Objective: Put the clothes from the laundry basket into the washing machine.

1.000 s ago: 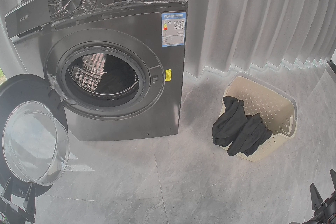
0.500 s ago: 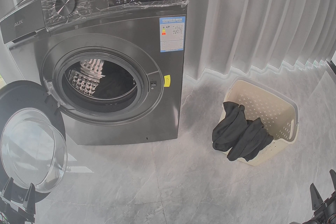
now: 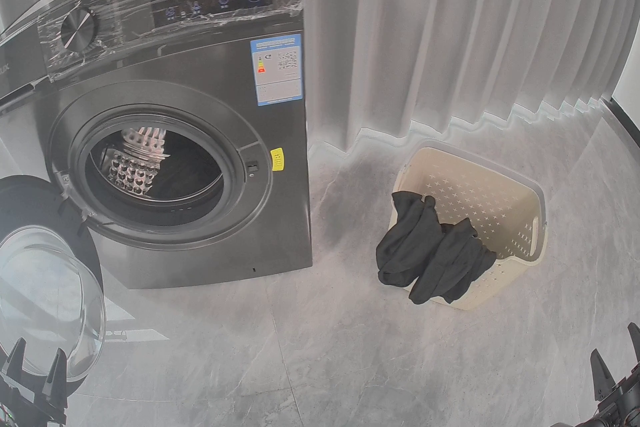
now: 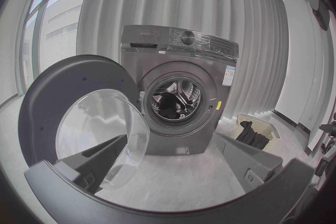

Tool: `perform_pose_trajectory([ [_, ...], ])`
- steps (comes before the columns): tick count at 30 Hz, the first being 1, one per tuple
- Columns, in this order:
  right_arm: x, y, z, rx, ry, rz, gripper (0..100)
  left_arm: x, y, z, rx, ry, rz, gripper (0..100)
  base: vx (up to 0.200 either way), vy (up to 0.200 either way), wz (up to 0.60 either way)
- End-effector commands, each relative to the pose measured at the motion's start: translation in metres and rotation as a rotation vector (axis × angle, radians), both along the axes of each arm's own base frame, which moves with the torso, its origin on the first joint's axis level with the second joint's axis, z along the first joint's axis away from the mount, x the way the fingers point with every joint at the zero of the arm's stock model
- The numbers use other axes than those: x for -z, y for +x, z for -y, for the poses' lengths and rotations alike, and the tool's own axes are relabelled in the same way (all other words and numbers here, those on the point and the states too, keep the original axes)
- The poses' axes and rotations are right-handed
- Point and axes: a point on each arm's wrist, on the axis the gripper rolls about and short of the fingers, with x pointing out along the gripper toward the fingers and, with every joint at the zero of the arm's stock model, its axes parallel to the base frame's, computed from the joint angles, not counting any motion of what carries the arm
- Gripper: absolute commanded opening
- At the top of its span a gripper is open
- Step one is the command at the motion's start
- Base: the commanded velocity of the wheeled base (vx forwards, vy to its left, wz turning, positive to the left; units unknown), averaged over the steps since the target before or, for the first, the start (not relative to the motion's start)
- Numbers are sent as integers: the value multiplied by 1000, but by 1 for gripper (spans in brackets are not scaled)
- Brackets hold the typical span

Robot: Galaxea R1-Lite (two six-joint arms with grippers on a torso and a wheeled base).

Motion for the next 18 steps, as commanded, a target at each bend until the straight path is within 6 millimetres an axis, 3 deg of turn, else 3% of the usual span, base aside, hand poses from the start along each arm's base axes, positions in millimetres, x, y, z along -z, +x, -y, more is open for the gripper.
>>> perform_pose_trajectory([
  [1, 5, 0, 0, -1, 0, 0, 100, 5, 1, 0, 0, 1, -19, 100, 200, 0, 0],
  [9, 5, 0, 0, -1, 0, 0, 100, 5, 1, 0, 0, 2, -19, 100, 200, 0, 0],
  [18, 5, 0, 0, -4, 0, 0, 100, 5, 1, 0, 1, 2, -19, 100, 0, 0, -67],
])
